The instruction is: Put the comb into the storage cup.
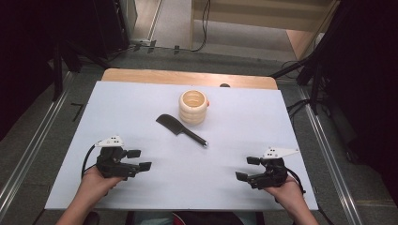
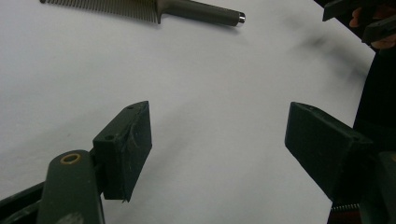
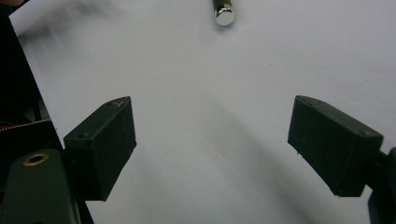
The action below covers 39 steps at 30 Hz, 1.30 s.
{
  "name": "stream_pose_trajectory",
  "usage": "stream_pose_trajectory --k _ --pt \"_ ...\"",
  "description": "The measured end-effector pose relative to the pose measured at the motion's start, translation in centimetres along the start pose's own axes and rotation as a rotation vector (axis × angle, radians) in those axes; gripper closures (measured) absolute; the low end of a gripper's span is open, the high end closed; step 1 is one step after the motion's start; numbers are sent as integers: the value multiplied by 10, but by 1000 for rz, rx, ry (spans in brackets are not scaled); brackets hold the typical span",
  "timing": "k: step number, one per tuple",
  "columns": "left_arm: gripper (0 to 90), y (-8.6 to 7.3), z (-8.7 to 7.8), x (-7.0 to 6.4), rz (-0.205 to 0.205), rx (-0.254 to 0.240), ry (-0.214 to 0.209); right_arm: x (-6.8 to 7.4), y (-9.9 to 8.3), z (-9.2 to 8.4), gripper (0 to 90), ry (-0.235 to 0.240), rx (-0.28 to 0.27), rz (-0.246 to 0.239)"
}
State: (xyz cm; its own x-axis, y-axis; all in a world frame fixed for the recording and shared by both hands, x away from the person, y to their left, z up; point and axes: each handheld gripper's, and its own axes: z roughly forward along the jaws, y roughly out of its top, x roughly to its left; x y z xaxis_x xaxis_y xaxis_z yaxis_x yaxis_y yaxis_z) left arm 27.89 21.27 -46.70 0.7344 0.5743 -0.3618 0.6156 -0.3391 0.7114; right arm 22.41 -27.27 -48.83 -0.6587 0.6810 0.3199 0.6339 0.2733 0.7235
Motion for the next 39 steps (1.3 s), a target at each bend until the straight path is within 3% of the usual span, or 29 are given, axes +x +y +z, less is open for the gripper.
stream_pose_trajectory --k 16,19,39 --pt "236 0 -2 3 -30 -14 -6 -1 2 2 135 7 -5 17" --pt "236 -1 -1 2 -11 -2 2 0 3 2 135 15 -3 13" --pt "278 -2 -1 1 -8 27 4 -1 2 6 135 0 6 18"
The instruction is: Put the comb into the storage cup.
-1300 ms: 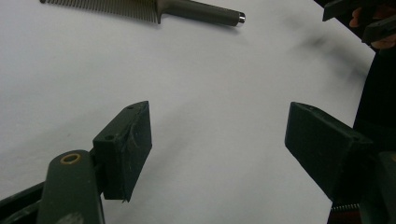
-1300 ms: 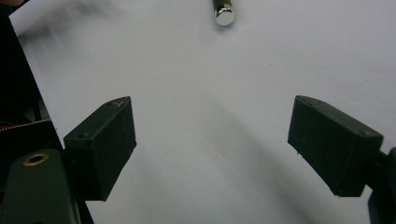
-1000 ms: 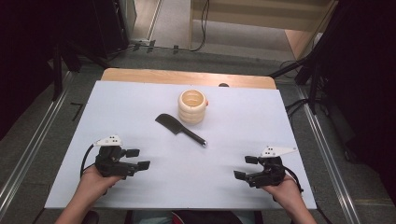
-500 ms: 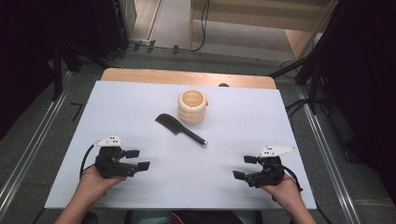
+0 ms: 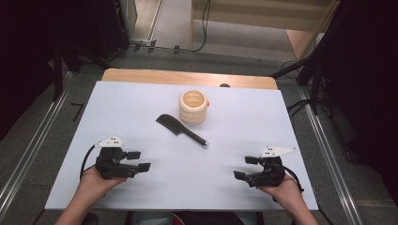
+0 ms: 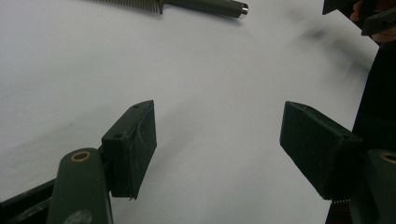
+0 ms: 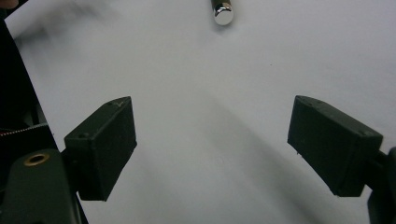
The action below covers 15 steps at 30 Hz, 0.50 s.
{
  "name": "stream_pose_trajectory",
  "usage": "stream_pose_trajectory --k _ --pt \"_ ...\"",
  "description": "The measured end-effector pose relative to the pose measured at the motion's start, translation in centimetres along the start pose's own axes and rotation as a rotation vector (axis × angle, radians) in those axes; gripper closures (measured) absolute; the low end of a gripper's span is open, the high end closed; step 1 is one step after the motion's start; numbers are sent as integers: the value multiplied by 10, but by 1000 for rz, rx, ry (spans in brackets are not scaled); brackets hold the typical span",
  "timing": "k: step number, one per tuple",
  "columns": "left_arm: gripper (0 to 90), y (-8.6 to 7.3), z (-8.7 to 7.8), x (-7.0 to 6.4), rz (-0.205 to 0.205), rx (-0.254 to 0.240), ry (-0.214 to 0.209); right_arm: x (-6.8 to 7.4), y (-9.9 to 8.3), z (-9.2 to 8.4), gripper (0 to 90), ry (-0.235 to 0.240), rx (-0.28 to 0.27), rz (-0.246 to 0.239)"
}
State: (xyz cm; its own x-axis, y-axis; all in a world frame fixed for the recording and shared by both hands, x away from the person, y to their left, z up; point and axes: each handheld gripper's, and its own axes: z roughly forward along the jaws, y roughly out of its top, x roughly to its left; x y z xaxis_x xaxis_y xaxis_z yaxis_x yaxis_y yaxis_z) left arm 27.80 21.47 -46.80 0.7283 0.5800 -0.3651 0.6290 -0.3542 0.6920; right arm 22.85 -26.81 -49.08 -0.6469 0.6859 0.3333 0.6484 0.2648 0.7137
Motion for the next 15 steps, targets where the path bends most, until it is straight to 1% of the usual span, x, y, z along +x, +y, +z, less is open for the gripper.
stream_pose_trajectory --k 11,12,13,14,15 --pt "278 0 0 1 -2 2 5 -1 1 1 136 -9 9 3" --pt "278 0 0 1 -2 2 5 -1 3 3 136 -19 17 -17" --pt "278 0 0 1 -3 0 4 -1 3 3 136 -19 17 -17" --pt "278 0 0 0 -1 2 4 -1 6 5 136 -19 31 -27" --pt "278 0 0 0 -1 2 4 -2 7 6 138 -15 27 -29"
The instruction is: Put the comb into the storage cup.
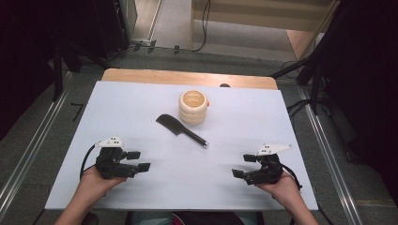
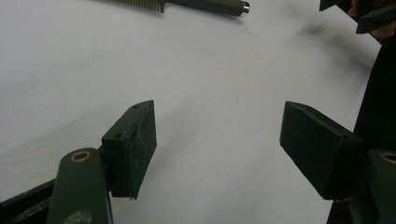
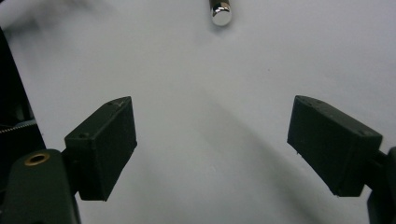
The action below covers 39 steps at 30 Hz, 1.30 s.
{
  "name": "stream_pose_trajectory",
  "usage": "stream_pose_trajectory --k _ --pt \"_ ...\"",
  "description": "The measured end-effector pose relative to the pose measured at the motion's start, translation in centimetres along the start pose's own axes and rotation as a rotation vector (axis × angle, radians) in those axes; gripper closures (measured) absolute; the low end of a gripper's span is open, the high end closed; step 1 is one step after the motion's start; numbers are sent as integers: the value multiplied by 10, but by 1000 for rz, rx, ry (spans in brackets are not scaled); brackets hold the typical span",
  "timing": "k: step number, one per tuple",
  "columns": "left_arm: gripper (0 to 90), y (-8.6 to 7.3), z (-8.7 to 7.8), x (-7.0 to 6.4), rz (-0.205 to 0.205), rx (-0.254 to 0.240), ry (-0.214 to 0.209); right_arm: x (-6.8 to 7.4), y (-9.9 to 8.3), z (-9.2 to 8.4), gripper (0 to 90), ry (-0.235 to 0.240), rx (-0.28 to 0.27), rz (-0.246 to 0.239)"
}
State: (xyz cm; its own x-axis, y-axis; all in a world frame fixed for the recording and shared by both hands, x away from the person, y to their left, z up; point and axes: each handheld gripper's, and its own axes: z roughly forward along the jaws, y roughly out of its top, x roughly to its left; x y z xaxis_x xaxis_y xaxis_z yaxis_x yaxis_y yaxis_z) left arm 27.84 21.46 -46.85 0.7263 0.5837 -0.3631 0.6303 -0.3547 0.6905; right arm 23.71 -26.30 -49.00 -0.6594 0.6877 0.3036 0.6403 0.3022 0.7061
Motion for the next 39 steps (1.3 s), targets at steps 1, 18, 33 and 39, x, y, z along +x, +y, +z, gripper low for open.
stream_pose_trajectory --k 1,18,33,39 --pt "278 0 0 0 1 0 1 -1 2 1 139 12 -2 2" --pt "278 0 0 1 -6 1 2 -6 22 3 143 4 -11 16" --pt "278 0 1 2 -6 8 3 -7 43 11 143 -8 -15 13" --pt "278 0 1 2 -6 7 3 -7 52 14 144 -19 -17 7"
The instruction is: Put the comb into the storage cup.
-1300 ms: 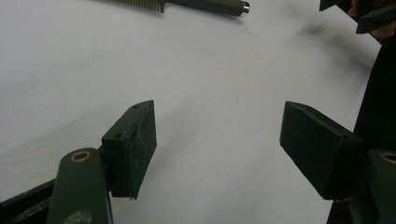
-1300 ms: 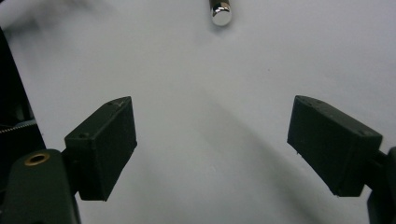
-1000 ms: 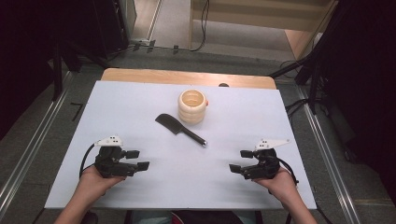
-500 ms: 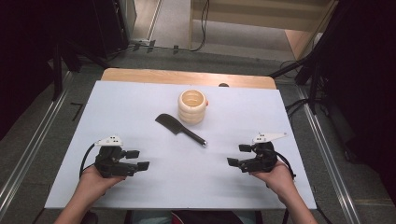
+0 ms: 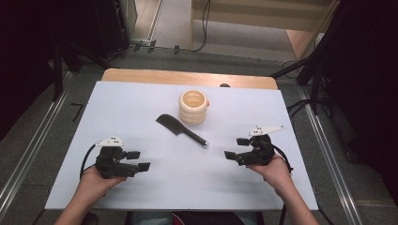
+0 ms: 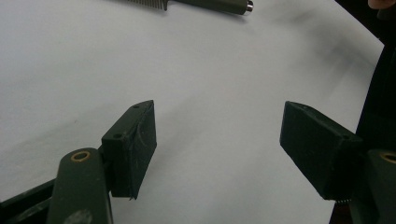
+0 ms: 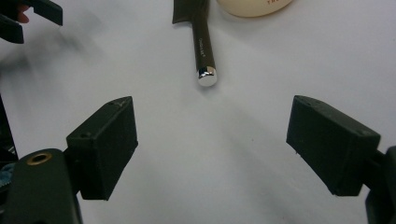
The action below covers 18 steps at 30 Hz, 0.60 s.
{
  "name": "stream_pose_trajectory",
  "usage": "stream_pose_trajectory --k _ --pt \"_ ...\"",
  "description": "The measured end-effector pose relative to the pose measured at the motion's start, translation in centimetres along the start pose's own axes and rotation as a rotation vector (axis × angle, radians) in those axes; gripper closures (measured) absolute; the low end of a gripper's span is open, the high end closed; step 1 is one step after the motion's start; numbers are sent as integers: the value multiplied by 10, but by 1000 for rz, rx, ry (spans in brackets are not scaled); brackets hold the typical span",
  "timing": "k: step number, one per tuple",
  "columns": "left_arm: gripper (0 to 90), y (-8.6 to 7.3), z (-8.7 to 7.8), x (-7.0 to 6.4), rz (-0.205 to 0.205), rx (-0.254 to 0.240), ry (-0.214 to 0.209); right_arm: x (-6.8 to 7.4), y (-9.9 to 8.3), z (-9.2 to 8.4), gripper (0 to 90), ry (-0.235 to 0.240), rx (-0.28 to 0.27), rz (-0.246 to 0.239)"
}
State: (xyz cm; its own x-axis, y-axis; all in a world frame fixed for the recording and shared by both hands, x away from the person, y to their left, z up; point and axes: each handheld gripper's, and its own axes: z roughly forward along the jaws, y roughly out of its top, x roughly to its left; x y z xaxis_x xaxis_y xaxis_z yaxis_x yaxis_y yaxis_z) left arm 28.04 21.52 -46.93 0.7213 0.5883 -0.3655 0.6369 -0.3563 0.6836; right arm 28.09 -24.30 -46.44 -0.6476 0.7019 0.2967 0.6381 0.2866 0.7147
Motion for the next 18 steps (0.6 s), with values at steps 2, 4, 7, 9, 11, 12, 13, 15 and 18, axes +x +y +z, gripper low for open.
stream_pose_trajectory --k 2,4,7,9,11,12,13,15,18 --pt "278 0 0 0 0 1 -1 0 5 2 145 0 5 -5" --pt "278 0 0 0 -1 1 1 1 8 4 145 3 3 -7" --pt "278 0 0 0 -2 0 1 1 11 5 145 1 2 -10" --pt "277 0 0 1 -2 1 3 2 16 7 146 -1 7 -10" --pt "277 0 0 1 -2 1 3 2 17 8 145 1 7 -14" --pt "277 0 0 1 -3 -1 2 2 19 10 146 4 11 -15" --pt "277 0 0 1 -3 0 3 2 20 11 147 6 10 -15" --pt "277 0 0 1 -4 2 2 1 22 13 147 8 14 -18" --pt "277 0 0 1 -5 -1 4 3 25 17 147 7 22 -21"
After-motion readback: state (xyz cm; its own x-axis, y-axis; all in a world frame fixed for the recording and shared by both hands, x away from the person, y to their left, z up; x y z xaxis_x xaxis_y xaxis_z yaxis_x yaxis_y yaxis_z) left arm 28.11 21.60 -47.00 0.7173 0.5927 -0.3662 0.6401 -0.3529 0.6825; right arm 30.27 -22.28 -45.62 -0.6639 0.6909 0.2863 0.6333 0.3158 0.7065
